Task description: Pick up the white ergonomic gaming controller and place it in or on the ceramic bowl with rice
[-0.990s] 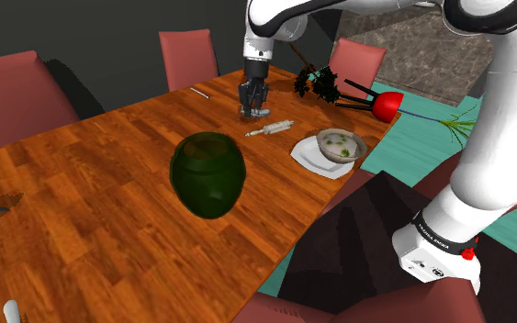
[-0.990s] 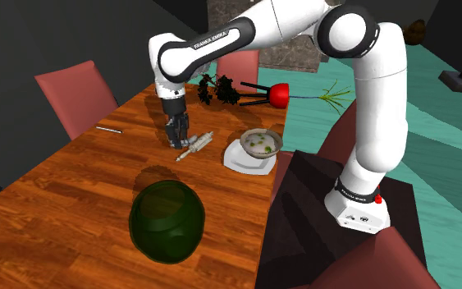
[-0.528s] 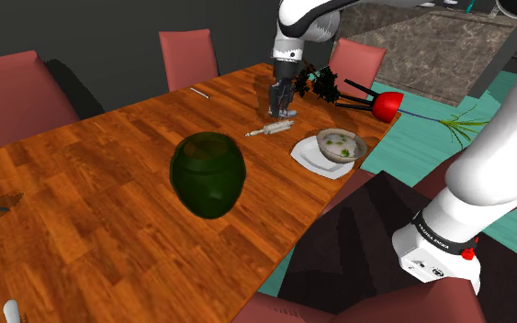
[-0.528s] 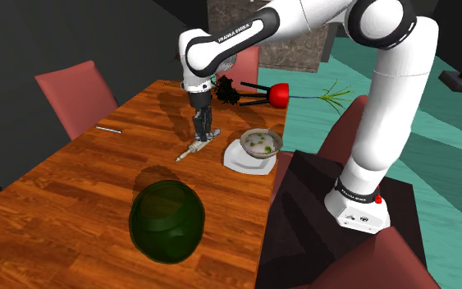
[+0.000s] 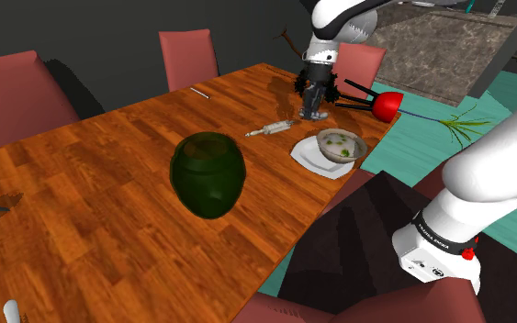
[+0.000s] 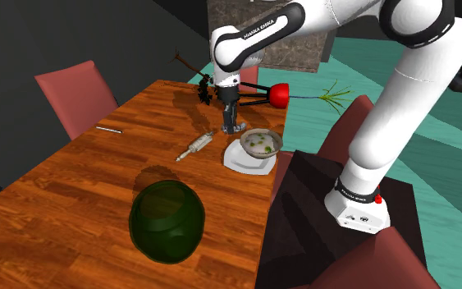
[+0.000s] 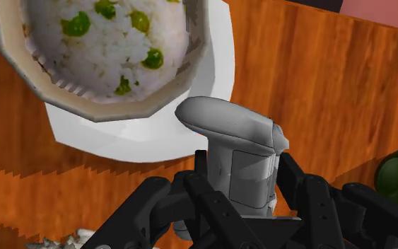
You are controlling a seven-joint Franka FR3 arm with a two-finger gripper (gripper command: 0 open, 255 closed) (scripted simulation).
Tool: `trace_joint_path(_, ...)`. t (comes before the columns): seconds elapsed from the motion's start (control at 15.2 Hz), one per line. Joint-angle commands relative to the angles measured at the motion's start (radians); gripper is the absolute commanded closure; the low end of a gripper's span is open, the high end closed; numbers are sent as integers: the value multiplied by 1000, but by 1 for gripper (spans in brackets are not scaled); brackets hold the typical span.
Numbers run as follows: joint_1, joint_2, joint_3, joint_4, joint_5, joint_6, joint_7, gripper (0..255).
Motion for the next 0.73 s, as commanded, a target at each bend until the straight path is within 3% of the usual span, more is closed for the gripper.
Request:
trace_joint_path(0.0,-22,-54,-24,-60,6,-1,-54,255)
trace_joint_path(0.66,-111,-210,-142,-232,-31,-18,-252,255)
